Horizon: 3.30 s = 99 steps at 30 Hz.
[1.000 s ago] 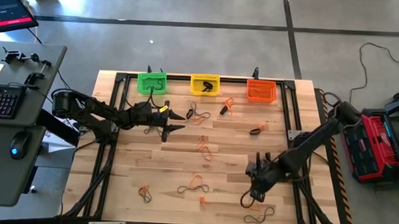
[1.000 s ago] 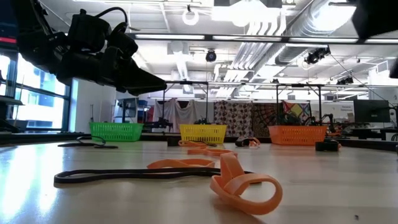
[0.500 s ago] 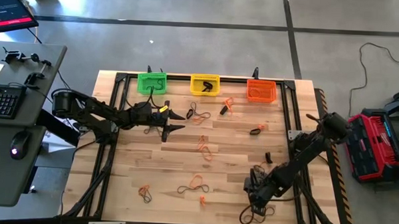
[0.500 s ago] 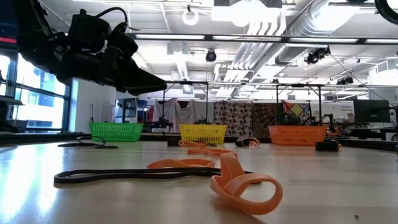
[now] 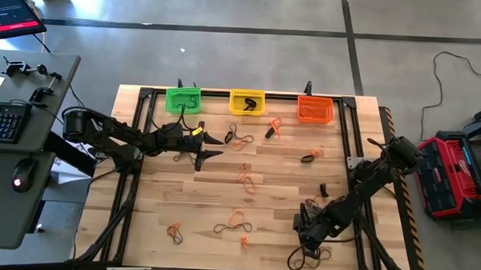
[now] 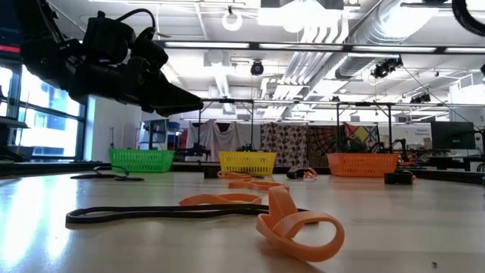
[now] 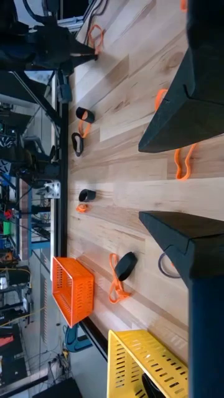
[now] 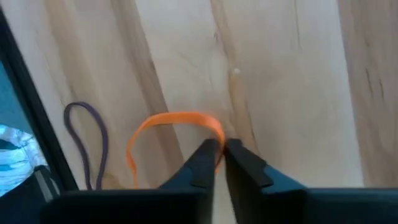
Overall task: Sort rubber bands into baskets
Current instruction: Put the orange rubber band into the orange bin
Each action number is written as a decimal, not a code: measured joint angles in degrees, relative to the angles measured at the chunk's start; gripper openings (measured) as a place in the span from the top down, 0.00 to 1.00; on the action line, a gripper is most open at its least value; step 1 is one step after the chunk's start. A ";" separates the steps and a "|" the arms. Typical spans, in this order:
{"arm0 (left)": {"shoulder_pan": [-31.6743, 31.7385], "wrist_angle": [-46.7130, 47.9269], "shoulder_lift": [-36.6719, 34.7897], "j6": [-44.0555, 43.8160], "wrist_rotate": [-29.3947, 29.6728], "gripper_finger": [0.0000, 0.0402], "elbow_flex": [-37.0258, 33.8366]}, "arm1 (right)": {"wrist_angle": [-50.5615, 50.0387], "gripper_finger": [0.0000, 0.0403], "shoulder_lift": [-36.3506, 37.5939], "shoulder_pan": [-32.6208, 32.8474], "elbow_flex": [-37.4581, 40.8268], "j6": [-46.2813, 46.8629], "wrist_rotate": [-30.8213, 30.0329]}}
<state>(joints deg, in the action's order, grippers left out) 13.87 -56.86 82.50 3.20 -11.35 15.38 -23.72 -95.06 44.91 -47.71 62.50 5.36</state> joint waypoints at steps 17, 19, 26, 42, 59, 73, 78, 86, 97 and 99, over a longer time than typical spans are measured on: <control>-0.01 0.02 0.00 0.44 0.17 0.61 0.00 | -31.04 1.00 0.02 -11.54 -21.74 -21.59 -4.37; 0.00 0.02 0.00 0.46 0.19 0.61 0.00 | -36.23 1.00 0.04 -14.37 -24.33 -25.12 -6.03; -0.02 0.02 -0.02 1.92 0.20 0.61 -0.02 | -43.50 1.00 4.53 -26.09 -26.27 -39.56 -12.05; 0.00 0.02 0.00 1.55 0.20 0.61 0.00 | -34.87 1.00 14.49 -71.91 -16.47 -48.57 -18.34; -0.01 0.02 0.00 1.31 0.20 0.61 0.00 | -4.27 1.00 14.47 -96.37 -0.07 -44.16 -18.26; 0.00 0.04 -0.02 1.33 0.17 0.61 0.00 | -4.08 1.00 14.47 -100.30 0.58 -40.50 -24.05; -0.02 0.04 0.00 1.38 0.17 0.61 0.00 | -3.80 1.00 14.39 -100.95 0.59 -39.75 -27.85; -0.02 0.17 0.00 1.53 0.17 0.61 0.00 | -3.48 1.00 11.21 -100.90 0.60 -37.01 -26.08; -0.02 0.26 -0.02 1.53 0.17 0.61 0.00 | 0.02 1.00 4.40 -100.77 0.60 -37.17 -25.02; -0.02 0.25 -0.02 1.51 0.17 0.61 0.00 | 0.53 1.00 4.18 -100.78 0.60 -37.43 -24.34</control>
<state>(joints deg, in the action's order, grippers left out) 13.85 -56.60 82.48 4.71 -11.18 15.38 -23.19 -90.89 -55.87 -47.11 25.07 -18.98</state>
